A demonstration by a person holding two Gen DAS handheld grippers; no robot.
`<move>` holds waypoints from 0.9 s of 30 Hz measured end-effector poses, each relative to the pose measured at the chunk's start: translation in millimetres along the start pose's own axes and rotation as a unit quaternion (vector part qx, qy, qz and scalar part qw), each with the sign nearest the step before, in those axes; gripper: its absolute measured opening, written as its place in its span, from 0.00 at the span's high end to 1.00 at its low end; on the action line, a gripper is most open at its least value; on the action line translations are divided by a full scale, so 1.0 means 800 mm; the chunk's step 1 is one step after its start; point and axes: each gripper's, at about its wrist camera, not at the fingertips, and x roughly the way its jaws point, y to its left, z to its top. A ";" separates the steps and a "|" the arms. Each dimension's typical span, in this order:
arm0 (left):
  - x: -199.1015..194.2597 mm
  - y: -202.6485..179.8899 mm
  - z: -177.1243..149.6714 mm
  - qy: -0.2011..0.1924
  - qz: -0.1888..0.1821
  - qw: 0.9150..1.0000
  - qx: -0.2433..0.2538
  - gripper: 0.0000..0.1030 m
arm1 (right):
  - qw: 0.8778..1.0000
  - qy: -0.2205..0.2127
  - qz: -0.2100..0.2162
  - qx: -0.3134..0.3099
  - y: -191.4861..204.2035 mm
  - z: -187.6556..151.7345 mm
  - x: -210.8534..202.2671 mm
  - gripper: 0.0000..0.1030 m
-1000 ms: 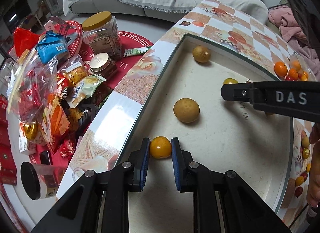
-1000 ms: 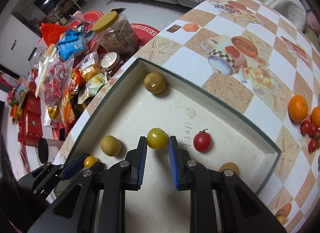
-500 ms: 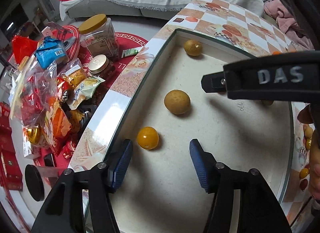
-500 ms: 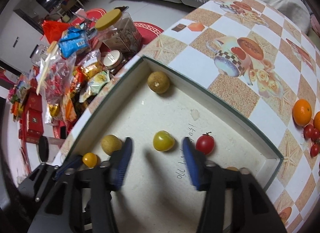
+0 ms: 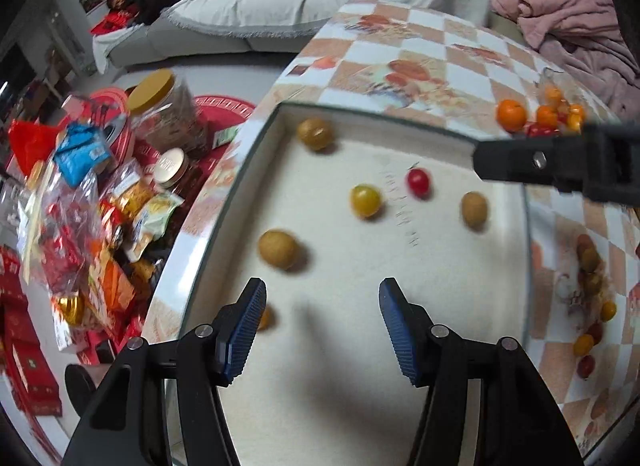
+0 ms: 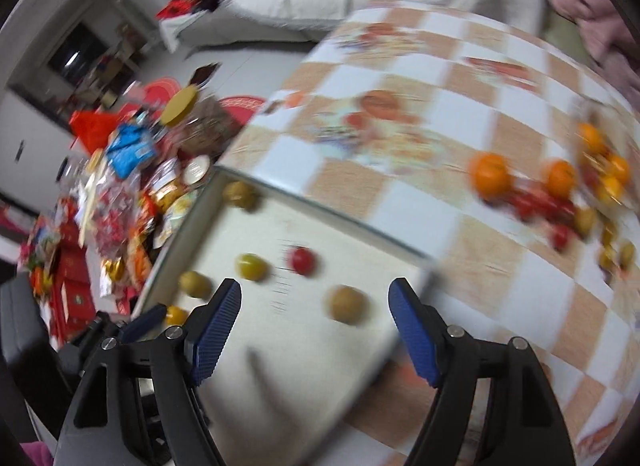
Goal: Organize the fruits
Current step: 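Grasp a brown round fruit with the right gripper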
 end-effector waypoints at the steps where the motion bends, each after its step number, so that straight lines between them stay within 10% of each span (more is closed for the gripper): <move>1: -0.003 -0.011 0.007 -0.005 -0.007 1.000 0.007 0.42 | 1.000 -0.003 -0.008 0.012 -0.015 -0.003 -0.007 0.23; 15: -0.013 -0.191 0.067 -0.016 -0.105 0.989 0.105 0.41 | 0.978 -0.026 -0.114 0.174 -0.237 -0.067 -0.080 0.23; 27: 0.060 -0.244 0.109 0.003 -0.084 0.993 0.077 0.42 | 0.975 -0.019 -0.143 0.167 -0.307 -0.064 -0.063 0.35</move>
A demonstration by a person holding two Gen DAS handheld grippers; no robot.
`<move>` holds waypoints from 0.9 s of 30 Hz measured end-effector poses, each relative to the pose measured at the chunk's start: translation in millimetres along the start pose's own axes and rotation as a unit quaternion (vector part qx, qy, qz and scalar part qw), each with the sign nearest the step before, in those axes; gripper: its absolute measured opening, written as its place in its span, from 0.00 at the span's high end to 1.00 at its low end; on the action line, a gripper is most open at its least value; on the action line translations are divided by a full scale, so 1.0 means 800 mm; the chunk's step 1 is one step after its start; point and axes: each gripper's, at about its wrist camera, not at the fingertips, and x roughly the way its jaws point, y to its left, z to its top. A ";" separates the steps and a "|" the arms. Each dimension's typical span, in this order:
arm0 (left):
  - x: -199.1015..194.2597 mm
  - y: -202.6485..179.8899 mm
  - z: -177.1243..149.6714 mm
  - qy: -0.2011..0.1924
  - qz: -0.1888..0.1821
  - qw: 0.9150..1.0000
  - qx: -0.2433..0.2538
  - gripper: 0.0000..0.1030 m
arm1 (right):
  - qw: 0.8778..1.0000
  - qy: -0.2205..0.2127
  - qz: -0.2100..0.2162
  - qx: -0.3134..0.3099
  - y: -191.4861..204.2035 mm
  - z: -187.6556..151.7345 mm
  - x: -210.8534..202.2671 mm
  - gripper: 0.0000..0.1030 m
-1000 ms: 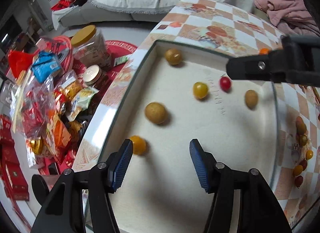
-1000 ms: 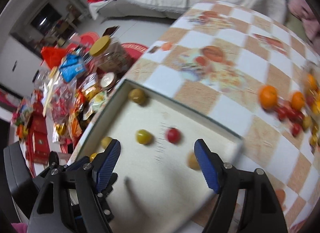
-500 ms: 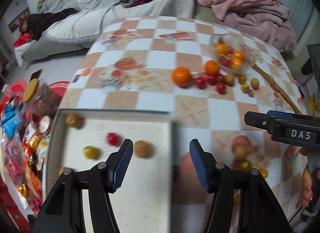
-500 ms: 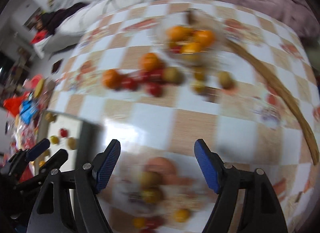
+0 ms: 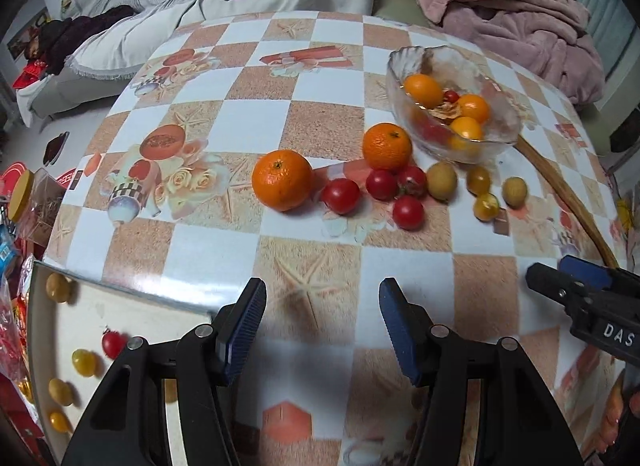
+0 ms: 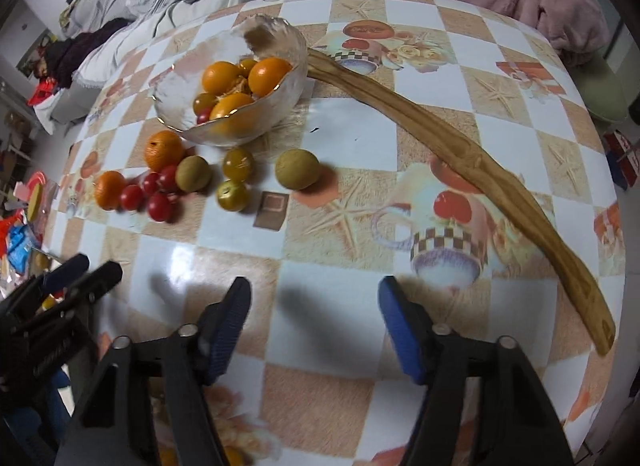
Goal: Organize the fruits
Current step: 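Grasp a brown round fruit with the right gripper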
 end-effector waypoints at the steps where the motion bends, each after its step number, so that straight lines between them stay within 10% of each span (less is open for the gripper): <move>1: 0.006 0.000 0.003 0.002 0.001 1.000 -0.003 0.42 | 1.000 0.000 0.000 -0.004 -0.001 0.002 0.003 0.36; 17: 0.044 -0.023 0.051 -0.016 0.012 1.000 0.002 0.42 | 0.998 -0.032 -0.002 -0.049 0.008 0.057 0.023 0.40; 21: 0.046 -0.025 0.055 -0.024 0.011 1.000 0.007 0.42 | 0.998 -0.037 -0.006 -0.057 0.012 0.062 0.024 0.55; 23: 0.046 -0.025 0.055 -0.027 0.009 1.000 0.007 0.47 | 0.998 -0.035 -0.001 -0.059 0.014 0.064 0.024 0.71; 27: 0.043 -0.024 0.053 -0.032 0.003 0.999 0.011 0.68 | 0.998 -0.035 0.013 -0.042 0.006 0.061 0.019 0.71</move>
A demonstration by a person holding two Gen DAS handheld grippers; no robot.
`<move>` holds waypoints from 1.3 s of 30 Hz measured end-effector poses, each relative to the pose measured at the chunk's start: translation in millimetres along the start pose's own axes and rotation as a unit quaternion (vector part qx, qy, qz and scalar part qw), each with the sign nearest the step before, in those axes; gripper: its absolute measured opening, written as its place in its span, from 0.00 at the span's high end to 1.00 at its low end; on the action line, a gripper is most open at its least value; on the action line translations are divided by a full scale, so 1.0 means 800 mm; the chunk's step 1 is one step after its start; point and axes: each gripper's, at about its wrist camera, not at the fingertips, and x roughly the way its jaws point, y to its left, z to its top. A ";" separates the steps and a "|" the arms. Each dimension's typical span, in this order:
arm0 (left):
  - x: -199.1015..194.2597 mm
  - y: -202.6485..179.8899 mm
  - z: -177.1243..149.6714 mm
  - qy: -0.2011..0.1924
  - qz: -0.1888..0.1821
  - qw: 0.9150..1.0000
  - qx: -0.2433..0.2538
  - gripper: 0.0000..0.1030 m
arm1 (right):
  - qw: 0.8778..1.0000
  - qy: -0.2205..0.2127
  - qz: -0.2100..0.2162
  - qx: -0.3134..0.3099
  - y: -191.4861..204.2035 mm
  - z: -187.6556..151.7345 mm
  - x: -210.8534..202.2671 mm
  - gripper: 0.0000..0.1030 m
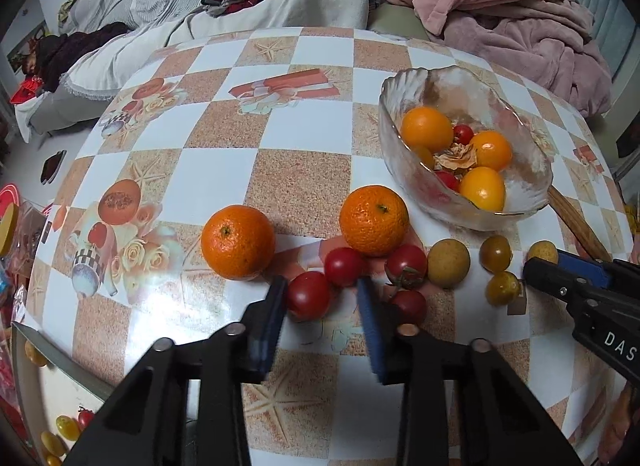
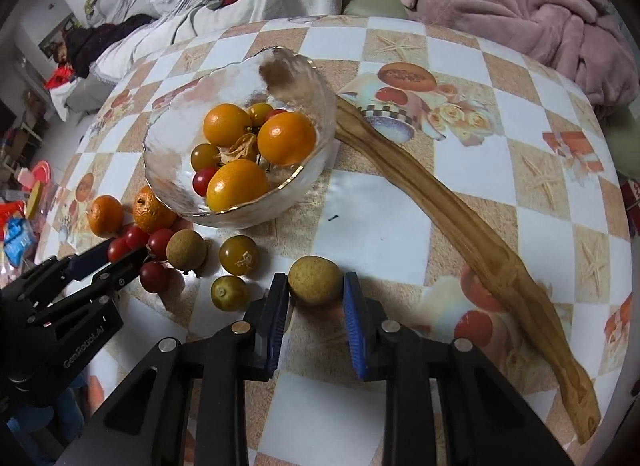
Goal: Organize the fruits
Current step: 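Grasp a brown round fruit with the right gripper, then grasp a red cherry tomato with the left gripper while the right holds the brown fruit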
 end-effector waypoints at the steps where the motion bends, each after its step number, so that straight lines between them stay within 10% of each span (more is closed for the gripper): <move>1: -0.001 0.001 0.000 0.000 -0.003 1.000 -0.002 0.69 | 1.000 0.000 0.003 0.003 -0.002 -0.002 -0.002 0.71; 19: -0.011 0.018 -0.022 0.003 -0.007 1.000 -0.016 0.72 | 0.999 0.018 0.026 0.024 0.005 -0.059 -0.035 0.71; 23: -0.008 0.011 -0.017 -0.008 -0.003 1.000 0.001 0.46 | 0.999 0.018 0.030 0.030 0.003 -0.066 -0.041 0.71; 30: 0.003 0.007 -0.002 -0.015 0.004 1.000 0.008 0.46 | 0.998 0.017 0.034 0.043 -0.007 -0.073 -0.050 0.71; 34: 0.002 0.004 0.000 -0.019 -0.007 1.000 0.018 0.77 | 0.998 0.018 0.035 0.052 -0.013 -0.076 -0.055 0.71; 39: -0.008 0.003 -0.005 -0.012 -0.038 0.999 0.020 0.77 | 0.997 0.016 0.043 0.055 -0.010 -0.077 -0.061 0.71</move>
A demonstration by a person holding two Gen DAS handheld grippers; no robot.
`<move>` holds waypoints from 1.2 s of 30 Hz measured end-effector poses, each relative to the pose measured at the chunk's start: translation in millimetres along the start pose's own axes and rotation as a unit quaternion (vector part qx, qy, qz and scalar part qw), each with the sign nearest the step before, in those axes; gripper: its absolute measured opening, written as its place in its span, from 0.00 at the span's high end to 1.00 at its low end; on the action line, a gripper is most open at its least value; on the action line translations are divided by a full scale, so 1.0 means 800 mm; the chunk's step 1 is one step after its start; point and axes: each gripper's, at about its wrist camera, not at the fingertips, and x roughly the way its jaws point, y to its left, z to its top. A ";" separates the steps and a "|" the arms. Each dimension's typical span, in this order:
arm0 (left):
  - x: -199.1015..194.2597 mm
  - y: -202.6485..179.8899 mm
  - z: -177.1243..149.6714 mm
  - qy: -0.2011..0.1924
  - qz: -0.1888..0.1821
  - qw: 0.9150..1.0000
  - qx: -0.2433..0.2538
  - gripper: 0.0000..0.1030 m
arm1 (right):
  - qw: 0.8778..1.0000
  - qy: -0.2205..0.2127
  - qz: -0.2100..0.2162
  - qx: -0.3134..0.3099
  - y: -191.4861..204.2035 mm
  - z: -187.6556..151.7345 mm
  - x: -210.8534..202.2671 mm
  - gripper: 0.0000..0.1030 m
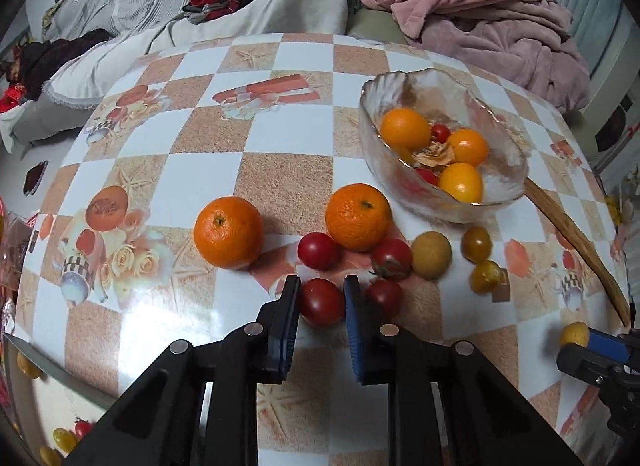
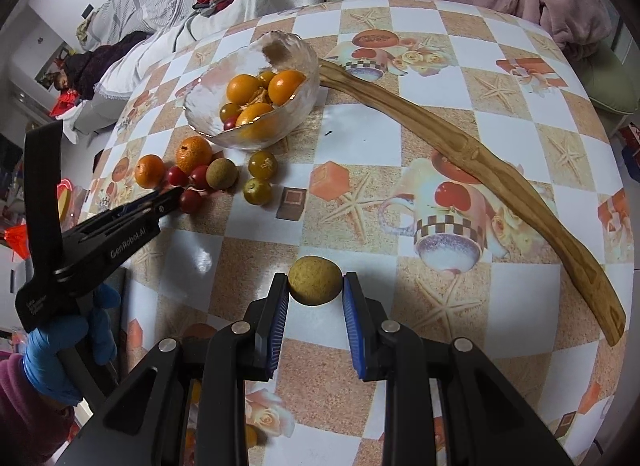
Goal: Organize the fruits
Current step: 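Grasp a red cherry tomato with the left gripper while the right holds the brown fruit, then carry the brown fruit and red tomato over the white tray and open both grippers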
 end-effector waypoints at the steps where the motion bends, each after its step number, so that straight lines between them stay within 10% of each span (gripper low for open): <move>1: -0.004 0.000 -0.002 -0.001 -0.003 1.000 0.000 0.77 | 1.000 0.000 0.002 -0.001 0.002 0.000 -0.001 0.71; 17: -0.111 0.056 -0.070 -0.015 -0.021 0.998 -0.049 0.77 | 0.998 0.017 0.036 -0.056 0.091 -0.019 -0.007 0.71; 36: -0.194 0.225 -0.228 0.014 0.095 0.982 -0.161 0.77 | 0.967 0.082 0.109 -0.214 0.320 -0.077 0.036 0.71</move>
